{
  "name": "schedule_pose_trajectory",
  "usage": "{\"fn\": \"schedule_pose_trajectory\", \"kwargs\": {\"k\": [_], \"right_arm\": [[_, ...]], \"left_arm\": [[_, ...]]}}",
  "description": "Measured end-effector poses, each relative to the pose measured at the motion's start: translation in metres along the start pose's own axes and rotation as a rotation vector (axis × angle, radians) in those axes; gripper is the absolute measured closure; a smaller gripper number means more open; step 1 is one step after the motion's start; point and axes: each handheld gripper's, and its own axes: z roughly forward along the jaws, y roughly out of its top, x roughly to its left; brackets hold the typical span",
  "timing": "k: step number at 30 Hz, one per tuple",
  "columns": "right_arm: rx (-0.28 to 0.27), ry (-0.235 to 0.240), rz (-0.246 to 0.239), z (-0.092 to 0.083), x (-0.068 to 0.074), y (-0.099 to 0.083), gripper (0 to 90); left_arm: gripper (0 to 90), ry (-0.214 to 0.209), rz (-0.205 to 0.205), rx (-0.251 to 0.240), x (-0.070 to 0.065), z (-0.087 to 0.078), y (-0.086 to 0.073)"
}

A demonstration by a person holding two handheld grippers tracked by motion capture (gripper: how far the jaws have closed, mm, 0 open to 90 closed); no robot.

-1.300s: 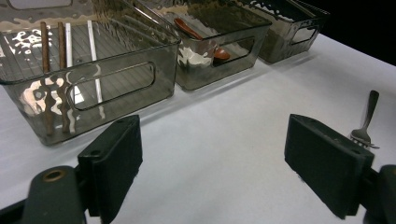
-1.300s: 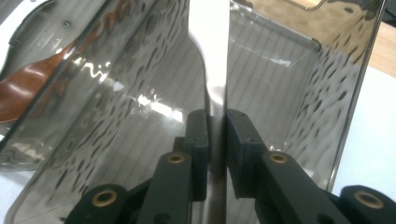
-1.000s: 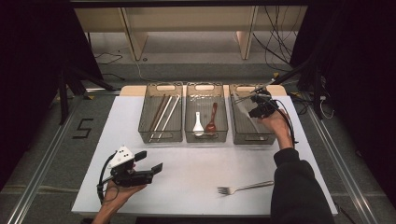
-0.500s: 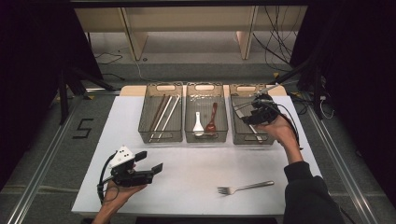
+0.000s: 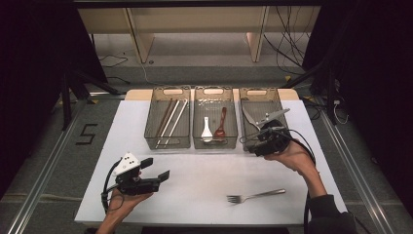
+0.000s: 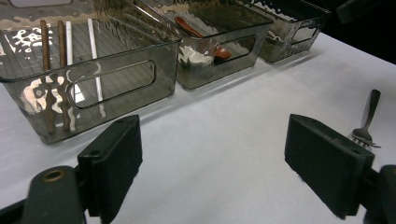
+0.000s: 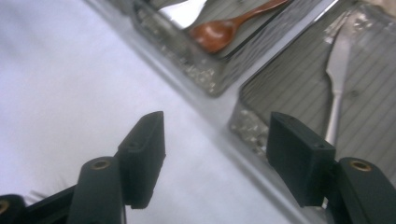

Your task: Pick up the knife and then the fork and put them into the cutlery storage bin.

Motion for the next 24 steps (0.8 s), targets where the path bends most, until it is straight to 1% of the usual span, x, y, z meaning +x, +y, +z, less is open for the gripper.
{"fn": "schedule_pose_trajectory", "kwargs": {"k": [3,5,6,9,10,11,12,13,15,20,24], "right_arm": [[0.008,0.015,-0.021,-0.001,0.008,-0.008,36.6],[0.014,0.03,-0.016,-0.003,0.014,-0.014,36.6],[0.012,0.033,-0.026,-0.003,0.017,-0.017,36.3],[0.005,0.043,-0.028,-0.004,0.025,-0.026,36.3],[0.01,0.049,-0.026,-0.004,0.027,-0.029,36.3],[0.027,0.051,-0.034,-0.003,0.029,-0.031,36.2],[0.034,0.047,-0.042,-0.003,0.031,-0.033,36.3],[0.034,0.047,-0.039,-0.002,0.033,-0.035,36.2],[0.05,0.059,-0.045,-0.001,0.035,-0.038,35.7],[0.082,0.064,-0.058,0.0,0.039,-0.046,34.7],[0.119,0.07,-0.069,0.002,0.042,-0.052,33.6]], "left_arm": [[18.6,0.0,0.002,0.001,0.0,0.0,0.0],[18.6,0.0,0.002,0.0,-0.001,0.0,0.0],[18.6,0.001,0.004,0.0,0.0,0.0,0.0],[18.6,0.001,0.002,0.001,0.0,0.0,0.0],[18.6,0.001,0.003,0.0,0.0,0.0,0.0],[18.6,0.001,0.005,0.002,-0.001,0.0,0.0],[18.6,0.001,0.006,0.002,-0.001,0.0,0.0],[18.5,0.0,0.005,0.002,-0.001,0.0,0.0],[18.5,0.0,0.005,0.001,-0.001,0.0,0.0],[18.5,0.0,0.006,0.001,-0.001,0.0,0.0],[18.5,-0.001,0.007,0.001,-0.001,0.0,0.0]]}}
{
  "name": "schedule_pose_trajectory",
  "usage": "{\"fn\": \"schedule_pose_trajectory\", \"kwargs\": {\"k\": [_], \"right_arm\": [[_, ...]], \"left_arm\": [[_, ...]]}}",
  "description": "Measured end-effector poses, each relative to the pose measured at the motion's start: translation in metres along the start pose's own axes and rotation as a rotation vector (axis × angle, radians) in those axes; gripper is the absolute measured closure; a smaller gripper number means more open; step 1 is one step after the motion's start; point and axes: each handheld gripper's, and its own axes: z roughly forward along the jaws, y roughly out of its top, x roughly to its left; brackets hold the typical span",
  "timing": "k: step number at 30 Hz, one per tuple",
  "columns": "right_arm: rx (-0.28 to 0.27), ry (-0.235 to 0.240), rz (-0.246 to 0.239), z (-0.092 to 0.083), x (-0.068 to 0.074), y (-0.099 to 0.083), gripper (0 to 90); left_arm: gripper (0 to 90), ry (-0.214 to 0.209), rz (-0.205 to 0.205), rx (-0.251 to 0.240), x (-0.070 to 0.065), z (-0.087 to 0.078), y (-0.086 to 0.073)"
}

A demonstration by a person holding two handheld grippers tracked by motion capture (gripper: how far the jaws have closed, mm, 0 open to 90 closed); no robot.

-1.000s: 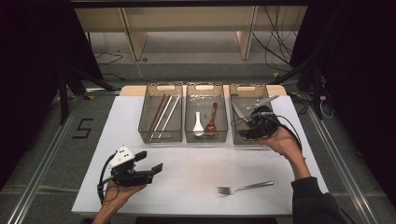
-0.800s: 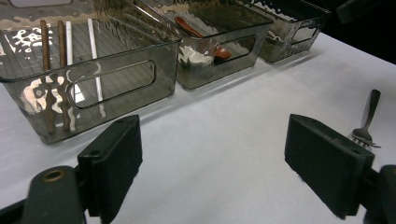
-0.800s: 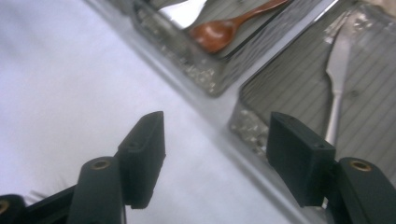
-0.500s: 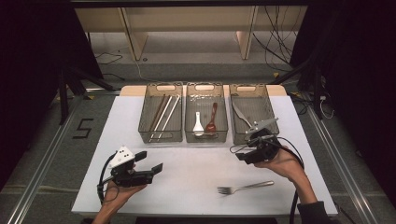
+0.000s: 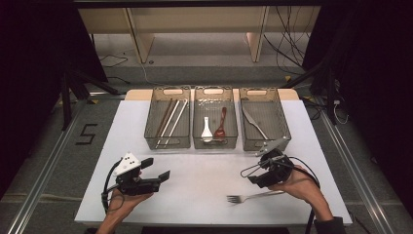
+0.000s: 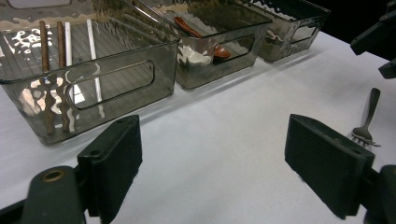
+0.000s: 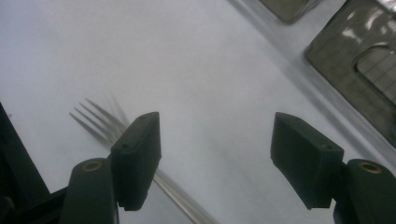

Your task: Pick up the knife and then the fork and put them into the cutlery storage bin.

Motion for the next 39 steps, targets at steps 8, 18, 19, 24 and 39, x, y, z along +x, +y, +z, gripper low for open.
{"fn": "schedule_pose_trajectory", "kwargs": {"k": [8,18,19,24,39], "right_arm": [[0.079,0.011,-0.045,0.009,0.011,-0.007,33.3],[0.181,0.012,-0.089,0.022,0.019,-0.018,37.7],[0.192,0.01,-0.094,0.023,0.019,-0.019,38.6],[0.23,0.007,-0.099,0.029,0.019,-0.023,42.5],[0.298,0.007,-0.138,0.038,0.019,-0.025,54.9]], "left_arm": [[18.5,0.0,0.001,0.0,0.0,0.0,0.0],[18.5,0.001,0.001,-0.001,0.0,0.0,0.0],[18.4,0.001,0.001,-0.001,0.0,0.0,0.0],[18.5,0.001,0.001,-0.001,0.0,0.0,0.0],[18.5,0.001,0.002,0.0,0.0,0.0,0.0]]}}
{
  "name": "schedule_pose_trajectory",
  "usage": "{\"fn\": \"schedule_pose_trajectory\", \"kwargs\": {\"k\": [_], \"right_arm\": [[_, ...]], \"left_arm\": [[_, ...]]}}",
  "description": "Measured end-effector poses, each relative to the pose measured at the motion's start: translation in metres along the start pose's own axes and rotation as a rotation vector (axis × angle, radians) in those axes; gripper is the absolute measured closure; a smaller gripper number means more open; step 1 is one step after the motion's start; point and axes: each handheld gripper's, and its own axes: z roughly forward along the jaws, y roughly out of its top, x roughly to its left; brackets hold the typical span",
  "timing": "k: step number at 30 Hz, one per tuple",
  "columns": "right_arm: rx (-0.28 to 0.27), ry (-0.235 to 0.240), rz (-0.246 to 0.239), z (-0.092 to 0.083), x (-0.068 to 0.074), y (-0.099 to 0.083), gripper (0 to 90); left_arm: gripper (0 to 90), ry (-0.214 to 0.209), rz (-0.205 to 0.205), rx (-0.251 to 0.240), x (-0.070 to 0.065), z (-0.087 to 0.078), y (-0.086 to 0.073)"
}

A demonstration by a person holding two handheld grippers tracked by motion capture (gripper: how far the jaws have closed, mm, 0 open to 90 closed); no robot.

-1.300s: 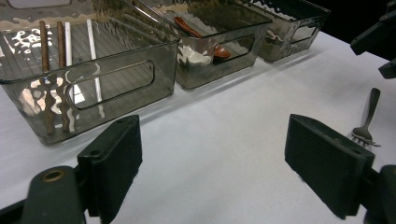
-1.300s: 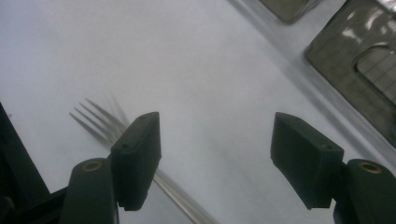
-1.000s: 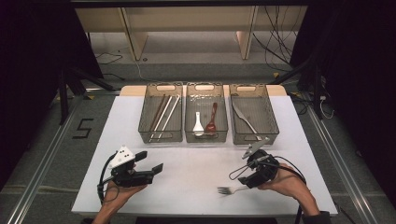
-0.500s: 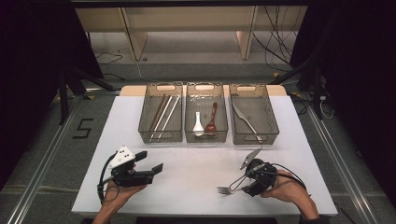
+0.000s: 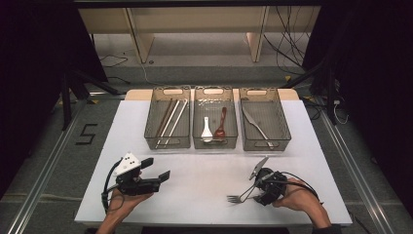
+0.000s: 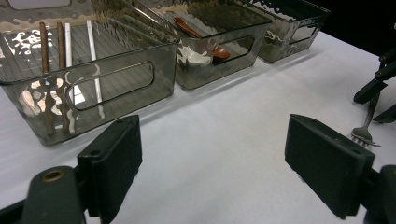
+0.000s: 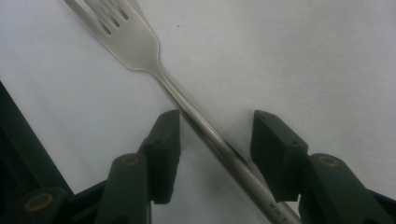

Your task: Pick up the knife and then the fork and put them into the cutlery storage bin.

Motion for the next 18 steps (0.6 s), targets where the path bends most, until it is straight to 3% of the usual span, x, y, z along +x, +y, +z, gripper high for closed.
{"fn": "schedule_pose_trajectory", "kwargs": {"k": [4,18], "right_arm": [[0.016,0.001,0.014,-0.0001,0.0023,0.0022,59.4],[0.04,0.012,-0.019,-0.0003,0.0074,0.0056,74.9]], "left_arm": [[18.5,-0.001,0.005,0.005,0.0,-0.0002,0.0001],[18.5,0.0,0.007,0.004,-0.0002,-0.0003,0.0001]]}}
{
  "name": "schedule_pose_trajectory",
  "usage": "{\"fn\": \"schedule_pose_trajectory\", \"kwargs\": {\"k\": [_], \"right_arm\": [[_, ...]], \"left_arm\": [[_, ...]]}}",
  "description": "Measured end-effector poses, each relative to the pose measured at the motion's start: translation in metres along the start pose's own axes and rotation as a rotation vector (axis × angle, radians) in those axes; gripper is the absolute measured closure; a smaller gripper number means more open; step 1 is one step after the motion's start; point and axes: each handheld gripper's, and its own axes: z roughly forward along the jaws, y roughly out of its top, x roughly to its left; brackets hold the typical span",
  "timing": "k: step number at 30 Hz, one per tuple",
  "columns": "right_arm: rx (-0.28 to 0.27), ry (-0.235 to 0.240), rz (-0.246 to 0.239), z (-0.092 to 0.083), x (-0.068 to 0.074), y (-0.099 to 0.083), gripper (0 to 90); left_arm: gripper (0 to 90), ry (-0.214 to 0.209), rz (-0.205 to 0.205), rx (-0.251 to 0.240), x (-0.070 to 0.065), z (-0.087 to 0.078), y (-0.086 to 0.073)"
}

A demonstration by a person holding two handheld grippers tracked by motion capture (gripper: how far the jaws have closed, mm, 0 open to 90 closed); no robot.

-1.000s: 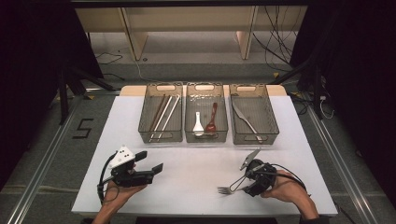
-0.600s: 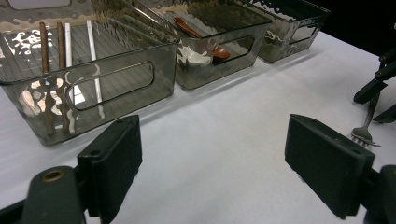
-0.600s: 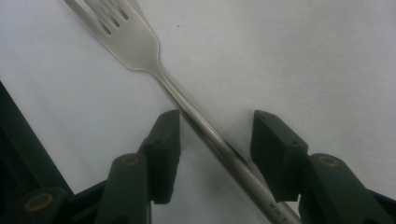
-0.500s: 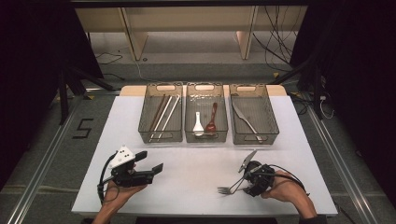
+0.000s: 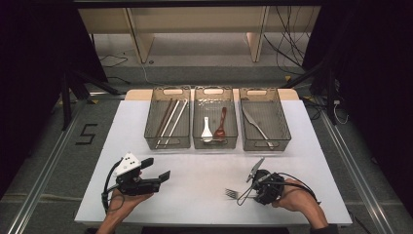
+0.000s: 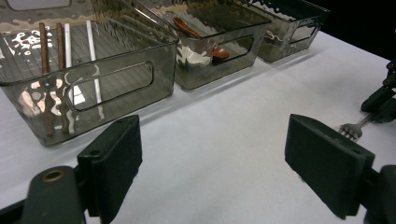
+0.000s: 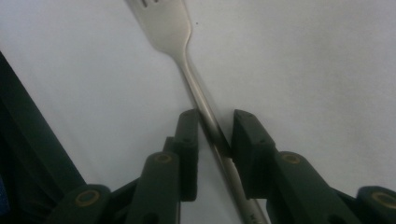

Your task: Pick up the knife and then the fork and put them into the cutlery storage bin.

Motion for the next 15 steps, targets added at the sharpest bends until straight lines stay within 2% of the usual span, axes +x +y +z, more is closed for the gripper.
{"fn": "schedule_pose_trajectory", "kwargs": {"k": [6,15], "right_arm": [[0.014,-0.005,-0.03,0.0001,0.0042,0.0022,82.4],[0.024,-0.02,-0.05,-0.0003,0.0077,0.0039,83.9]], "left_arm": [[18.5,0.001,0.0,-0.001,-0.0001,0.0001,0.0],[18.5,0.001,0.001,0.0,-0.0005,0.0003,0.0001]]}}
